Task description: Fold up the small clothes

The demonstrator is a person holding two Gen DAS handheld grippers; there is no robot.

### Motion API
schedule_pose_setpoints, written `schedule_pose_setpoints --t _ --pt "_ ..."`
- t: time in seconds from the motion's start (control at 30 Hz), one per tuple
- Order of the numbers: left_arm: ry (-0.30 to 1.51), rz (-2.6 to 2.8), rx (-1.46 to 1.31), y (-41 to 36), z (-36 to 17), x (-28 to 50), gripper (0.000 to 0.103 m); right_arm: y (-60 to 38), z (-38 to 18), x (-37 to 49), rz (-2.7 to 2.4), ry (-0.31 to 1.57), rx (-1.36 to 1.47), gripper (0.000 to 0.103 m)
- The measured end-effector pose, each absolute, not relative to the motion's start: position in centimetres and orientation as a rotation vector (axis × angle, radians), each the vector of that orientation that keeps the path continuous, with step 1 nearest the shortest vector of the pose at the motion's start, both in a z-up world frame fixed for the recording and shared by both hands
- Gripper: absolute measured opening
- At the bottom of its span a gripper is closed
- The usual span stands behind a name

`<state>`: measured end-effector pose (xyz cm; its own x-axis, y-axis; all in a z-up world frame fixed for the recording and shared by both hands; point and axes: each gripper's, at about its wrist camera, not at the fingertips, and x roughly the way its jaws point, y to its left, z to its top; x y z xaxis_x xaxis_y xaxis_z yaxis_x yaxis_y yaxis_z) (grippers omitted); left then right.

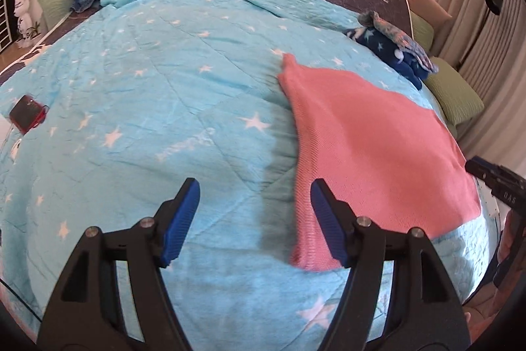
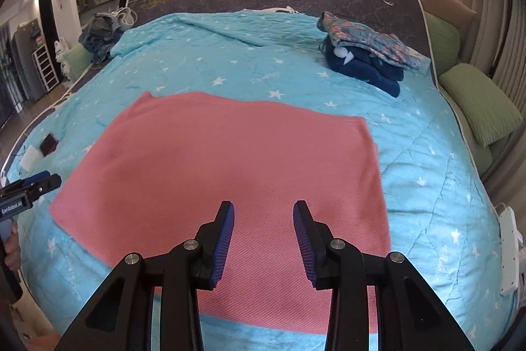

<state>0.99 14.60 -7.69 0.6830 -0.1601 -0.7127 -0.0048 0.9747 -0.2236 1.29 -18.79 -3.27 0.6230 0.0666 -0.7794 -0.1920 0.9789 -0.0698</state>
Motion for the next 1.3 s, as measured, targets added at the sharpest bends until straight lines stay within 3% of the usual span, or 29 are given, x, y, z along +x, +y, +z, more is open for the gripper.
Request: schedule_pose_setpoints --t 0.5,0.83,1.17,1.23,1.3 --pt "0.800 -0.029 -0.298 19.7 -7.9 -0.3 0.071 -8.8 -5.0 -2.6 0.351 0.851 -0.343 0.047" --pt "0.794 -0.013 -0.317 21.6 -8.0 -0.9 0.071 -1.1 -8.4 -5.4 0.498 0.733 -0.614 0.065" --pt "0.783 -0.015 -0.321 22.2 -7.8 -0.9 0.071 4.7 -11.9 -4.8 0.488 0.615 -0.763 0.066" --pt "0.783 -0.008 -0.319 22.4 -7.7 -0.9 0.071 5.3 -11.9 -4.0 0.468 0.621 -0.748 0.062" --pt "0.785 -0.005 -0.320 22.6 -7.7 -0.9 0.071 5.2 -11.7 -3.1 0.473 0.661 -0.696 0.036"
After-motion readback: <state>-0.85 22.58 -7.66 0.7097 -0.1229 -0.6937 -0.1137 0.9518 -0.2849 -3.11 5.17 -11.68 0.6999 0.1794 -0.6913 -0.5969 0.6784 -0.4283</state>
